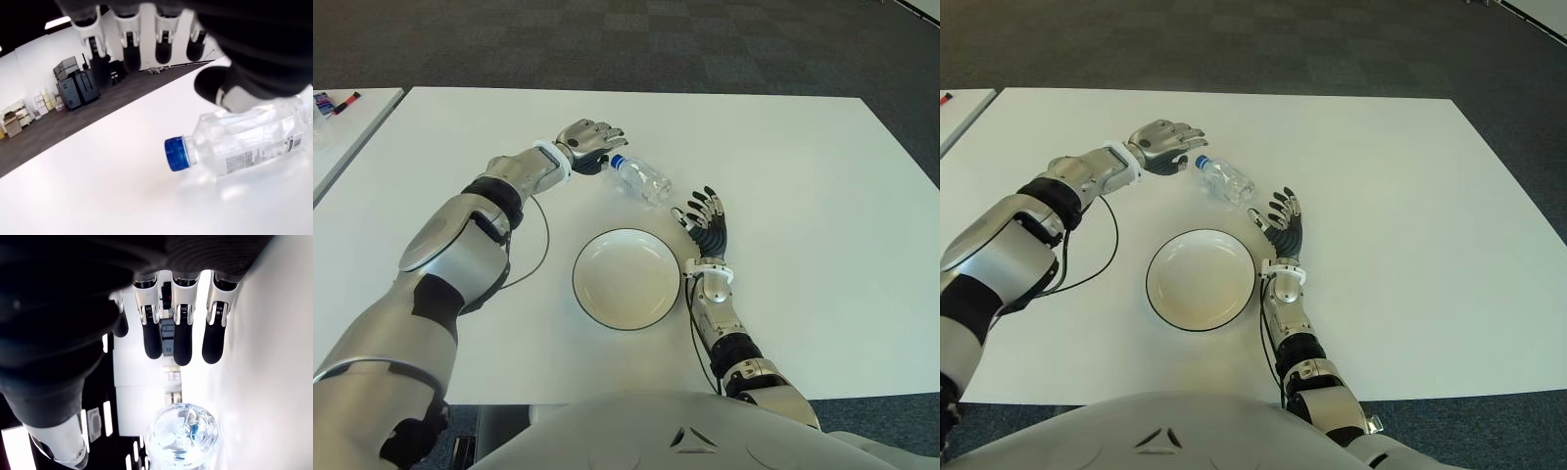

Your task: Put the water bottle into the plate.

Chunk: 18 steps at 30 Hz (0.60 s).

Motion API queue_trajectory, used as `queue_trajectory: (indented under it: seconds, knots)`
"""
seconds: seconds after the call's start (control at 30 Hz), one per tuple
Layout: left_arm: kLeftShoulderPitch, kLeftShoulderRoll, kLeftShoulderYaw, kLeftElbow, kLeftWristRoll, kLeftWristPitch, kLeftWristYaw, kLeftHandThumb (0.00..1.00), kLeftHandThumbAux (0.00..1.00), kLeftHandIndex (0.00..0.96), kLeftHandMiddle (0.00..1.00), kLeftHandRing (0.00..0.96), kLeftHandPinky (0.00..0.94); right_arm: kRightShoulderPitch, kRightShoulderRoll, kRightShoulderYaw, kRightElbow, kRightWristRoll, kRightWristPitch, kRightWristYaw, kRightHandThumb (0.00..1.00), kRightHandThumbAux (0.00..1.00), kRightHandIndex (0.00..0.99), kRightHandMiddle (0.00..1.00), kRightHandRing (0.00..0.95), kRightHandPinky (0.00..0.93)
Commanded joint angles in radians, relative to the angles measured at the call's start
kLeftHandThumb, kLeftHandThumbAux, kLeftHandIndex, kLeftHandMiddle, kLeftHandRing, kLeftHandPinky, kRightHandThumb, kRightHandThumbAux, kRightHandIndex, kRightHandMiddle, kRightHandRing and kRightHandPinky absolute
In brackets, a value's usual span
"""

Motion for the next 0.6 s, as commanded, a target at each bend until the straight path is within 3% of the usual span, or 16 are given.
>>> queue_trajectory:
  seconds: [0.03,0.4,0.6]
  knots:
    - [-0.022,-0.031,-0.004,0.013,-0.005,-0.005,-0.041,0.728,0.446,0.0,0.061,0.13,0.253,0.025,0.127,0.016,0.011,-0.006,0.002,-0.014,0.633,0.761,0.107,0.228,0.249,0.299]
    - [-0.023,-0.063,0.061,0.035,-0.096,-0.044,-0.147,0.711,0.448,0.0,0.068,0.141,0.26,0.038,0.139,0.028,-0.009,-0.008,0.0,-0.022,0.648,0.769,0.104,0.223,0.235,0.282]
    - [-0.009,-0.121,0.097,0.076,-0.15,-0.008,-0.193,0.667,0.482,0.0,0.058,0.121,0.218,0.055,0.142,0.038,-0.045,-0.006,0.006,-0.029,0.661,0.779,0.105,0.221,0.229,0.28]
